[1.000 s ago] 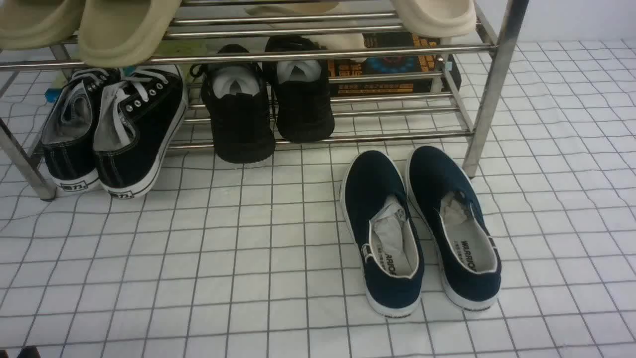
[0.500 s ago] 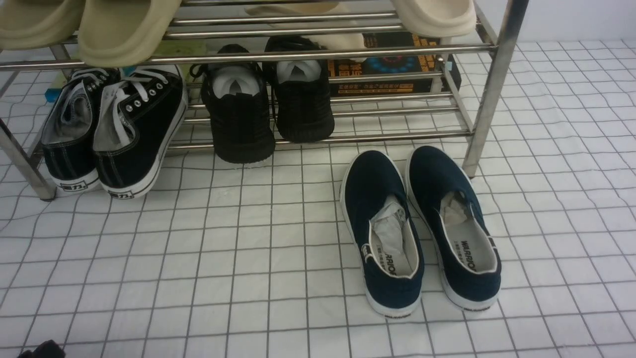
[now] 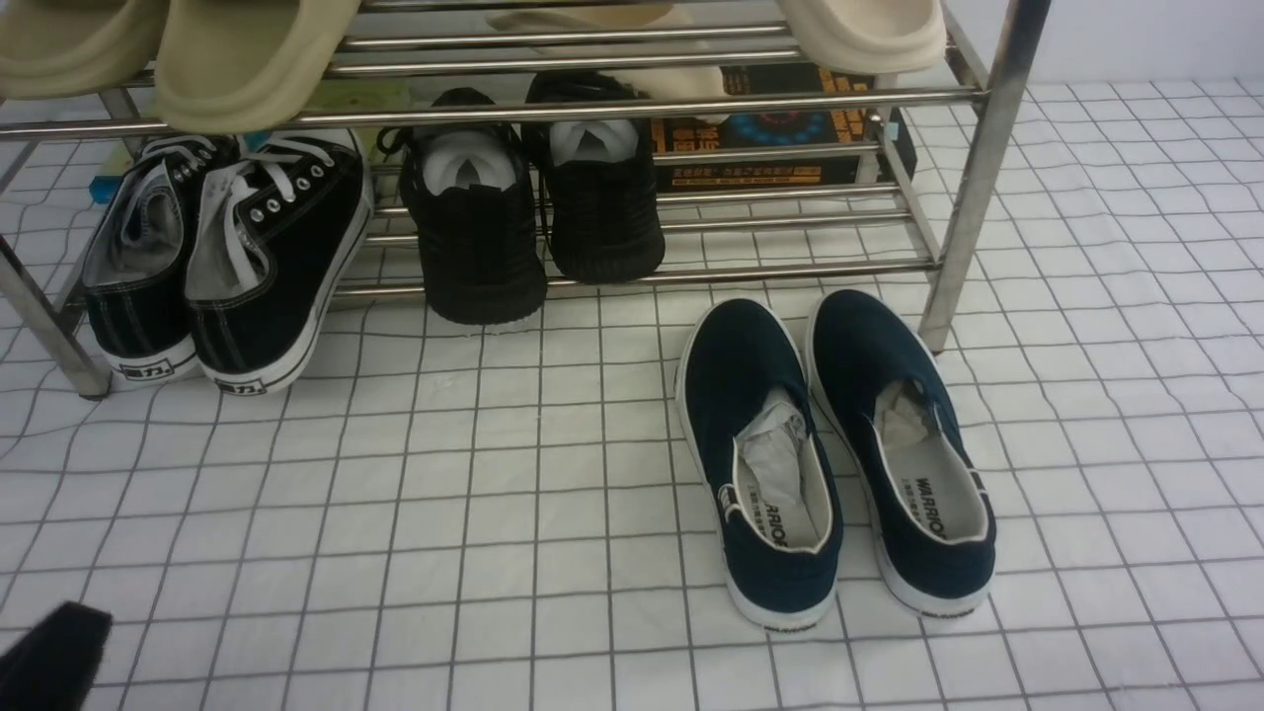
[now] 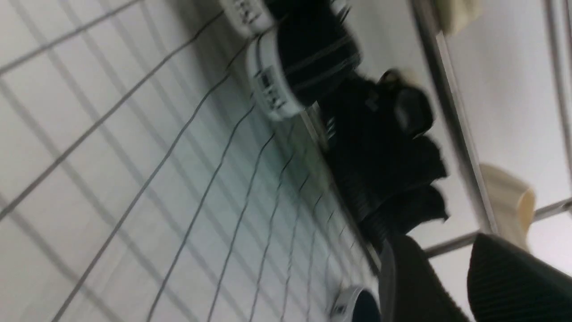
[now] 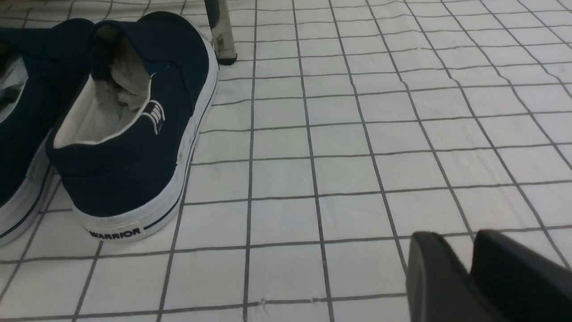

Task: Take the shoes off the shelf with your hand from the white checkered tablecloth.
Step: 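Grasp the leftmost shoe on the bottom shelf of the shoe rack with the left gripper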

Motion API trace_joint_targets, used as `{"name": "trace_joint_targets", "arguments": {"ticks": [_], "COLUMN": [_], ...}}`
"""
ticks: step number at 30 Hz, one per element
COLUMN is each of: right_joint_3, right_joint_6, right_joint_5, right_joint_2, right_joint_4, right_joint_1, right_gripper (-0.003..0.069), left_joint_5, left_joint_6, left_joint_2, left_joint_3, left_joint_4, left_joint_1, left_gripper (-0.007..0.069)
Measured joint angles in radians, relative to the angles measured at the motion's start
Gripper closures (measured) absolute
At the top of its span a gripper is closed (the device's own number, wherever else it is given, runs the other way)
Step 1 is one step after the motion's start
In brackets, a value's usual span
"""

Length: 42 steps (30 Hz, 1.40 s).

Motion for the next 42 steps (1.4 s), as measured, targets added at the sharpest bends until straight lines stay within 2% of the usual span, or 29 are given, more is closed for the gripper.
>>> {"name": "trace_joint_targets", "arguments": {"ticks": [3, 5, 10, 11, 12, 13, 14, 15, 17, 18, 19, 23, 27, 31, 32, 34, 37, 39, 42], "right_joint_3": [0.000, 0.000, 0.000, 0.000, 0.000, 0.000, 0.000, 0.000, 0.000, 0.000, 0.000, 0.000, 0.000, 0.000, 0.000, 0.000, 0.000, 0.000, 0.000], "right_joint_6": [0.000, 0.000, 0.000, 0.000, 0.000, 0.000, 0.000, 0.000, 0.000, 0.000, 0.000, 0.000, 0.000, 0.000, 0.000, 0.000, 0.000, 0.000, 0.000], "right_joint_5": [0.000, 0.000, 0.000, 0.000, 0.000, 0.000, 0.000, 0.000, 0.000, 0.000, 0.000, 0.000, 0.000, 0.000, 0.000, 0.000, 0.000, 0.000, 0.000], "right_joint_2": [0.000, 0.000, 0.000, 0.000, 0.000, 0.000, 0.000, 0.000, 0.000, 0.000, 0.000, 0.000, 0.000, 0.000, 0.000, 0.000, 0.000, 0.000, 0.000], "right_joint_4": [0.000, 0.000, 0.000, 0.000, 0.000, -0.001, -0.001, -0.001, -0.001, -0.001, -0.001, -0.001, -0.001, -0.002, -0.002, -0.002, -0.002, -0.002, -0.002], "right_joint_1": [0.000, 0.000, 0.000, 0.000, 0.000, 0.000, 0.000, 0.000, 0.000, 0.000, 0.000, 0.000, 0.000, 0.000, 0.000, 0.000, 0.000, 0.000, 0.000], "right_gripper": [0.0502, 0.0501, 0.0494, 0.0491, 0.0491, 0.0489, 0.0489, 0.0487, 0.0484, 0.0483, 0.0481, 0.0476, 0.0470, 0.0466, 0.0463, 0.0461, 0.0456, 0.0452, 0.0449], "left_joint_5": [-0.078, -0.062, 0.080, 0.162, 0.206, 0.325, 0.325, 0.482, 0.673, 0.690, 0.806, 0.850, 0.843, 0.829, 0.805, 0.797, 0.785, 0.773, 0.750], "left_joint_6": [0.000, 0.027, 0.192, 0.229, 0.249, 0.274, 0.278, 0.302, 0.340, 0.340, 0.390, 0.463, 0.468, 0.484, 0.530, 0.549, 0.598, 0.615, 0.628], "left_joint_2": [0.000, 0.000, 0.114, 0.191, 0.229, 0.324, 0.338, 0.445, 0.606, 0.623, 0.761, 0.964, 1.091, 1.219, 1.282, 1.316, 1.420, 1.485, 1.538], "left_joint_3": [-0.006, -0.048, -0.301, -0.371, -0.416, -0.479, -0.488, -0.562, -0.646, -0.646, -0.727, -0.917, -1.071, -1.157, -1.185, -1.196, -1.250, -1.281, -1.300], "left_joint_4": [-0.003, 0.012, 0.109, 0.132, 0.146, 0.166, 0.169, 0.195, 0.242, 0.242, 0.297, 0.398, 0.480, 0.447, 0.383, 0.351, 0.209, 0.145, 0.116], "left_joint_1": [0.000, 0.000, 0.000, 0.000, 0.000, 0.000, 0.000, 0.000, 0.000, 0.000, 0.000, 0.000, 0.014, 0.091, 0.146, 0.171, 0.268, 0.293, 0.297], "left_gripper": [0.0400, 0.0433, 0.0585, 0.0608, 0.0616, 0.0623, 0.0623, 0.0623, 0.0623, 0.0623, 0.0623, 0.0623, 0.0613, 0.0611, 0.0610, 0.0610, 0.0608, 0.0604, 0.0595]}}
